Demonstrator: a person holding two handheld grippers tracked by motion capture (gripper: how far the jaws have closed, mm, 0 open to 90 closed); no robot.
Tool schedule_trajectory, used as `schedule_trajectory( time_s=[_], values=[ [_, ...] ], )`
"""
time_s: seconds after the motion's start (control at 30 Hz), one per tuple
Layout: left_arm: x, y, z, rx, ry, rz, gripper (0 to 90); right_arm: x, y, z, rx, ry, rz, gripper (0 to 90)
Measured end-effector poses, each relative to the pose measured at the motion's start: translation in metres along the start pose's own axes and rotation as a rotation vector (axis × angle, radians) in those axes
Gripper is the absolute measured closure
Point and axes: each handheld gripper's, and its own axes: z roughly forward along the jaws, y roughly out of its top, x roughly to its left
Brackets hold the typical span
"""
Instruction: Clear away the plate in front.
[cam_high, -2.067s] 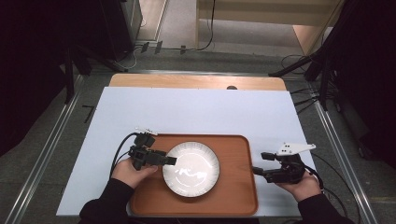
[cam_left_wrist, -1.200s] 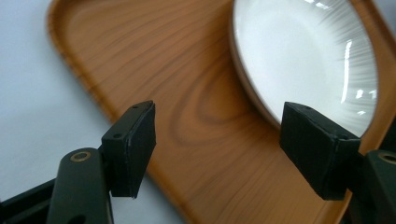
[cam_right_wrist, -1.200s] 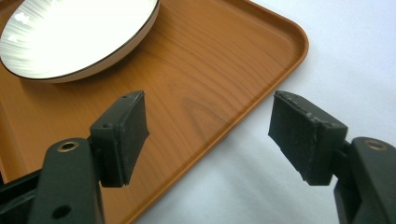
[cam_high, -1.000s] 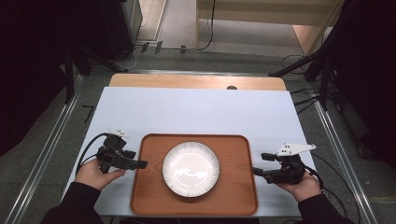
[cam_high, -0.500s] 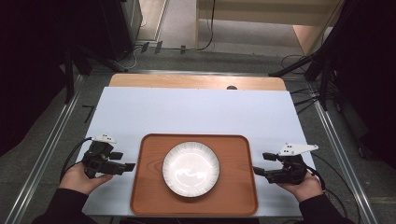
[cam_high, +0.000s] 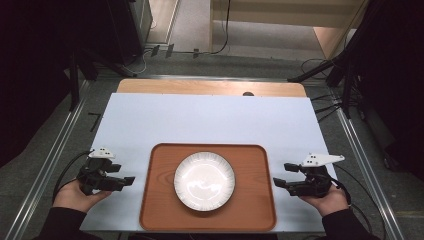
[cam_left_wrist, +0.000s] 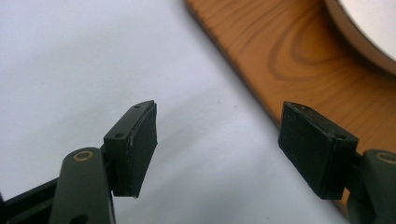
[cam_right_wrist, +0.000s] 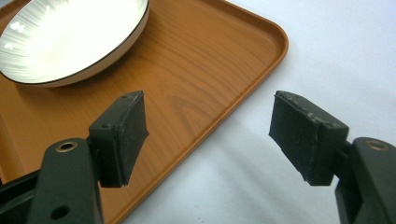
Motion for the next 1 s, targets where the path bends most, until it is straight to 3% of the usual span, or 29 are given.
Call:
schedule_trajectory(
  time_s=[0.4, 0.5, 1.0],
  values=[
    [0.01, -0.008, -0.004, -0.044, 0.007, 0.01, 27.9, -0.001, -0.001, 0.0, 0.004, 0.002, 0.002, 27.8],
    [0.012, -0.009, -0.004, -0.056, 0.001, -0.007, 27.9, 0.0, 0.0, 0.0, 0.007, -0.001, 0.002, 27.8],
    [0.012, -0.009, -0.002, -0.04, -0.013, -0.011, 27.7, 0.001, 0.0, 0.001, 0.011, 0.003, -0.003, 27.7]
  ],
)
